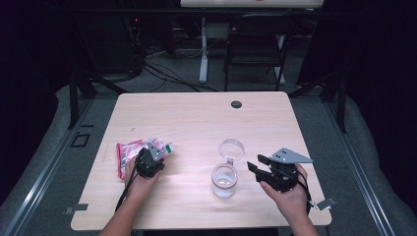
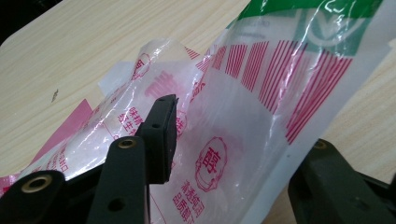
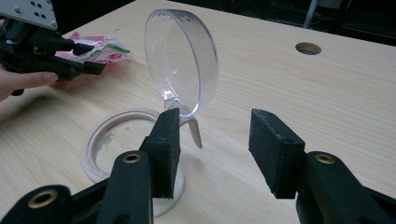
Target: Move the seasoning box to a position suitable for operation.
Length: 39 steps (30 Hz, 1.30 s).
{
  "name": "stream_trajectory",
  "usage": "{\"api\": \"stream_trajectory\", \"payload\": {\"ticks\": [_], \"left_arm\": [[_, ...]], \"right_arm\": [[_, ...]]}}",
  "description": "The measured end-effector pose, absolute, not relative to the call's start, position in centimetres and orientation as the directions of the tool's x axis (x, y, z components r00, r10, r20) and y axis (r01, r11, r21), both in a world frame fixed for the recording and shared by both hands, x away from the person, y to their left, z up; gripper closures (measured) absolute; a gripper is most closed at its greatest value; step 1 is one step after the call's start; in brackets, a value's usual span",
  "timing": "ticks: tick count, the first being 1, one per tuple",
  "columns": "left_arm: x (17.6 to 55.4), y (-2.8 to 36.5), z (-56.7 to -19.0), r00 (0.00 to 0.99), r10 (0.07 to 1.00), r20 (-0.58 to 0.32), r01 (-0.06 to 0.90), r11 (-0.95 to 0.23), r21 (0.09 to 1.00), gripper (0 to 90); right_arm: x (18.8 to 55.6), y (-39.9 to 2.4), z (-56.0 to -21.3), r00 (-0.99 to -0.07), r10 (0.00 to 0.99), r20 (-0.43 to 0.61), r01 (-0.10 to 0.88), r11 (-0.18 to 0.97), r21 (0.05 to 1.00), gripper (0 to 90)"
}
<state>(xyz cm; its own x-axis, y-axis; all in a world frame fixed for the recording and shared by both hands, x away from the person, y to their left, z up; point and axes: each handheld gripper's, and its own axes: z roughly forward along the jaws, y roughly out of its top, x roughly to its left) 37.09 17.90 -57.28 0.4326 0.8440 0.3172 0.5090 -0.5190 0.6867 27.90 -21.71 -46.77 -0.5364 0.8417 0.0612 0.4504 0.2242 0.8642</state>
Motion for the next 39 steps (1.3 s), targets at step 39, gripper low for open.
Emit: {"api": "stream_trajectory", "payload": {"ticks": [39], "left_arm": [[37.6, 21.8, -55.1, 0.390, 0.915, 0.104, 0.545, -0.320, 0.775, 89.0]], "right_arm": [[28.0, -21.9, -47.0, -0.533, 0.844, 0.063, 0.455, 0.223, 0.862, 53.3]]}}
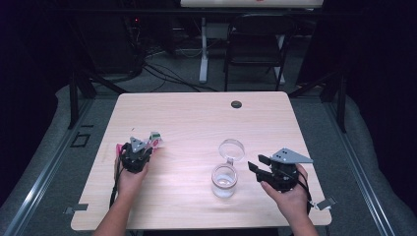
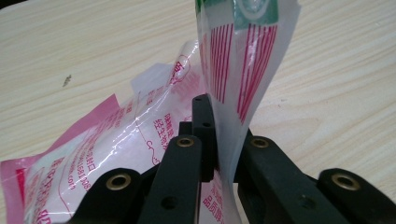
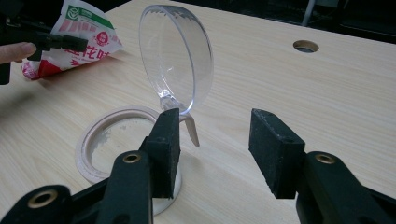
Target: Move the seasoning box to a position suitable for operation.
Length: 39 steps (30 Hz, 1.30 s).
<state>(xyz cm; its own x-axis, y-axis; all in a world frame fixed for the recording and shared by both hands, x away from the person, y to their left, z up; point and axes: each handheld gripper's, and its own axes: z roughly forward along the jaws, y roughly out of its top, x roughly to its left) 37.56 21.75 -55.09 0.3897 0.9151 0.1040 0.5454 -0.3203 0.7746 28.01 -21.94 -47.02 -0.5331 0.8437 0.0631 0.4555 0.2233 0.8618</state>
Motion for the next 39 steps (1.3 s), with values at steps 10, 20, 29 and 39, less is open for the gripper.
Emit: {"api": "stream_trajectory", "payload": {"ticks": [10, 20, 29, 39], "left_arm": [[36.9, 23.1, -54.1, 0.376, 0.924, 0.066, 0.535, -0.275, 0.799, 89.6], [35.3, 24.9, -52.4, 0.350, 0.936, 0.041, 0.515, -0.229, 0.826, 89.8], [34.6, 26.4, -50.8, 0.325, 0.945, 0.046, 0.493, -0.211, 0.844, 90.0], [34.4, 27.6, -48.9, 0.303, 0.953, 0.017, 0.463, -0.163, 0.871, 90.0]], "right_arm": [[28.2, -21.7, -46.9, -0.540, 0.839, 0.064, 0.449, 0.223, 0.865, 53.3], [28.7, -21.2, -46.6, -0.565, 0.824, 0.055, 0.437, 0.242, 0.866, 53.3], [28.8, -20.8, -46.7, -0.577, 0.815, 0.053, 0.432, 0.250, 0.866, 53.3], [28.6, -21.1, -46.6, -0.571, 0.819, 0.055, 0.430, 0.242, 0.870, 53.3]]}}
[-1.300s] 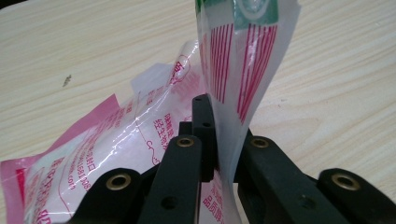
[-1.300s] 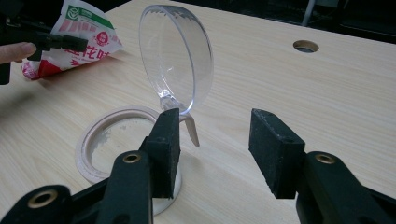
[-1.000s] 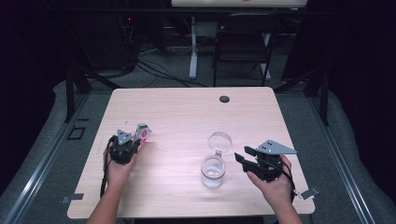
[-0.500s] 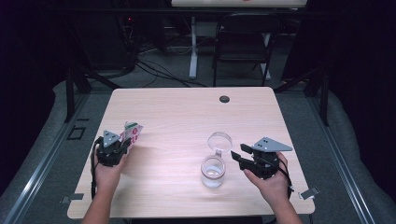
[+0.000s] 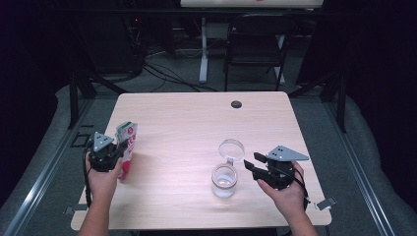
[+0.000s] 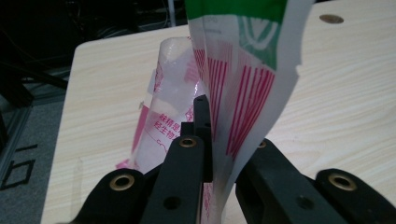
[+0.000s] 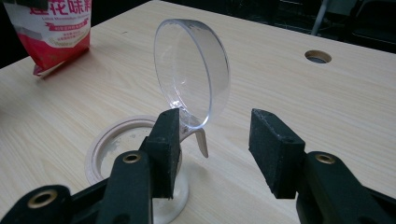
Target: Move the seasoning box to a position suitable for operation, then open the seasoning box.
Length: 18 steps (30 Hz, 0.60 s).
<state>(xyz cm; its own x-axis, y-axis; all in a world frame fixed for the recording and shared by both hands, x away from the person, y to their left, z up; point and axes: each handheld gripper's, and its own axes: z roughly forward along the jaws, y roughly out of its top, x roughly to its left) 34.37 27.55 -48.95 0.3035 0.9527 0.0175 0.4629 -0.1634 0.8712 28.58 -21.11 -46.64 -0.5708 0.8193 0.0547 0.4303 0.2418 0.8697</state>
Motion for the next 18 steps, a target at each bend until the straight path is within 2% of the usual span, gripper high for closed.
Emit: {"api": "stream_trajectory", "payload": {"ticks": [7, 18], "left_arm": [[33.5, 28.5, -46.9, 0.288, 0.958, -0.009, 0.435, -0.122, 0.892, 90.0], [32.8, 26.5, -45.0, 0.379, 0.925, 0.014, 0.409, -0.181, 0.894, 90.0]], "right_arm": [[28.5, -21.3, -46.7, -0.561, 0.826, 0.057, 0.435, 0.236, 0.869, 53.3], [28.5, -21.3, -46.7, -0.564, 0.824, 0.055, 0.430, 0.236, 0.871, 53.3]]}}
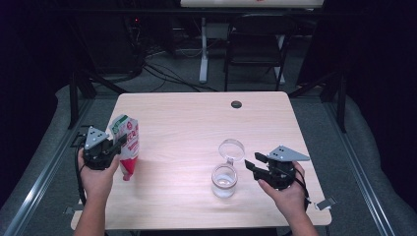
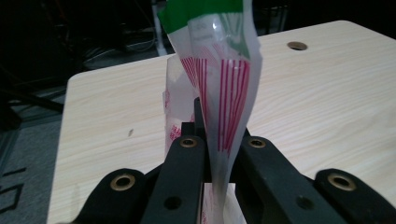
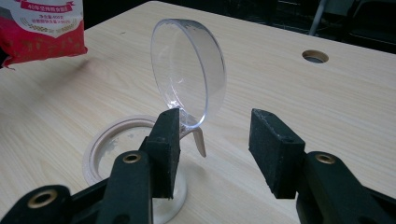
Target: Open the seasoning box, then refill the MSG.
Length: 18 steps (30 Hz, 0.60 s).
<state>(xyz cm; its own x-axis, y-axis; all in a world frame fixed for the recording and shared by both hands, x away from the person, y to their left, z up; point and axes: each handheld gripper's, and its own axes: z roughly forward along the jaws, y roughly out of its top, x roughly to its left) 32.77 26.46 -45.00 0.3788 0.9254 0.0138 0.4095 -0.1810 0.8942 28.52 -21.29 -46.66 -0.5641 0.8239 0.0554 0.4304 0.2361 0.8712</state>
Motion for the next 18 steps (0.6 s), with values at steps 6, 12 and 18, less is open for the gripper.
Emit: {"api": "stream_trajectory", "payload": {"ticks": [6, 12, 18], "left_arm": [[32.5, 25.0, -44.6, 0.454, 0.891, -0.017, 0.406, -0.190, 0.894, 90.0], [32.3, 22.4, -44.5, 0.529, 0.849, -0.002, 0.400, -0.247, 0.883, 90.0], [31.9, 20.0, -44.6, 0.603, 0.797, 0.005, 0.385, -0.297, 0.874, 90.0]], "right_arm": [[28.5, -21.3, -46.7, -0.563, 0.824, 0.059, 0.435, 0.236, 0.869, 53.7], [28.7, -21.3, -46.8, -0.579, 0.813, 0.060, 0.431, 0.243, 0.869, 55.2], [28.5, -21.2, -46.6, -0.606, 0.795, 0.037, 0.398, 0.262, 0.879, 58.4]]}}
